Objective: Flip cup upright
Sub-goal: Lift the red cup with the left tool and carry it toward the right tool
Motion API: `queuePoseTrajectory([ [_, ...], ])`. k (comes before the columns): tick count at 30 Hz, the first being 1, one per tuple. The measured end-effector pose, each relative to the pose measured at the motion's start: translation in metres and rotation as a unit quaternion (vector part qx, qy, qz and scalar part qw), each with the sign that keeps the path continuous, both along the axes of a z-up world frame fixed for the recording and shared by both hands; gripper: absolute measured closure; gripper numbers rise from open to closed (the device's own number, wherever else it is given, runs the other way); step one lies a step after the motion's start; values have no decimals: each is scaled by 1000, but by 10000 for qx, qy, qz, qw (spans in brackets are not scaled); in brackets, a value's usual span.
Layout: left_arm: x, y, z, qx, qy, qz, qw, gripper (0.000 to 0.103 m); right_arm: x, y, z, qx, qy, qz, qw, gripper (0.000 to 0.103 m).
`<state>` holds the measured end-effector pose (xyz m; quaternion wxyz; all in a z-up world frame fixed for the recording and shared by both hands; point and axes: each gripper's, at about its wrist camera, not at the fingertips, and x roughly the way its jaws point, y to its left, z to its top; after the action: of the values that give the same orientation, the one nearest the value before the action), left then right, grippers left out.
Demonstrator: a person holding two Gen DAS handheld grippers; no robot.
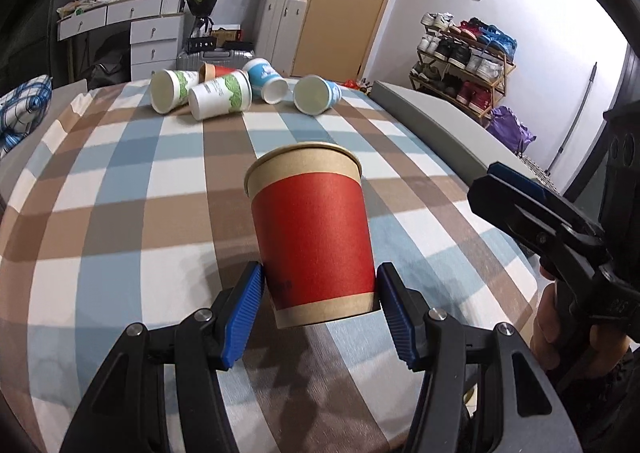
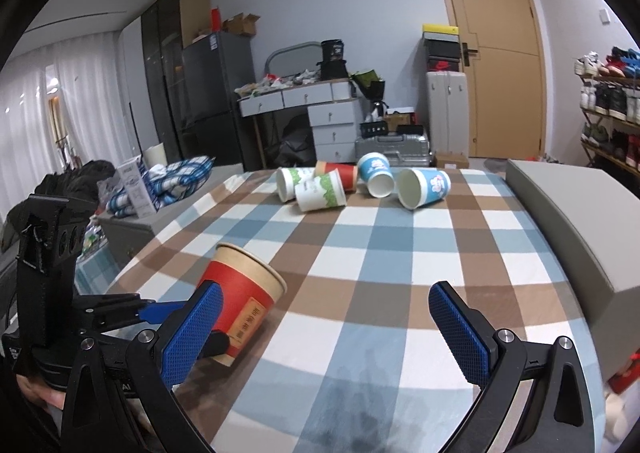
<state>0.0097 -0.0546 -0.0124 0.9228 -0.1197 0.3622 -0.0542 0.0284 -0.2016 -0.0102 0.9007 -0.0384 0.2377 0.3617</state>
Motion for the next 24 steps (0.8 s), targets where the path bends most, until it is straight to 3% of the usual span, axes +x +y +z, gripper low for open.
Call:
queuePoseTrajectory([
  [7,-3,-8,-9,43,52,-7,10000,50,-7,4,-8,-221,86,162,9996,0],
  [24,-9,-14,-16,38,176,-79,9998,50,1,0,-12,-136,417,68,9990,0],
])
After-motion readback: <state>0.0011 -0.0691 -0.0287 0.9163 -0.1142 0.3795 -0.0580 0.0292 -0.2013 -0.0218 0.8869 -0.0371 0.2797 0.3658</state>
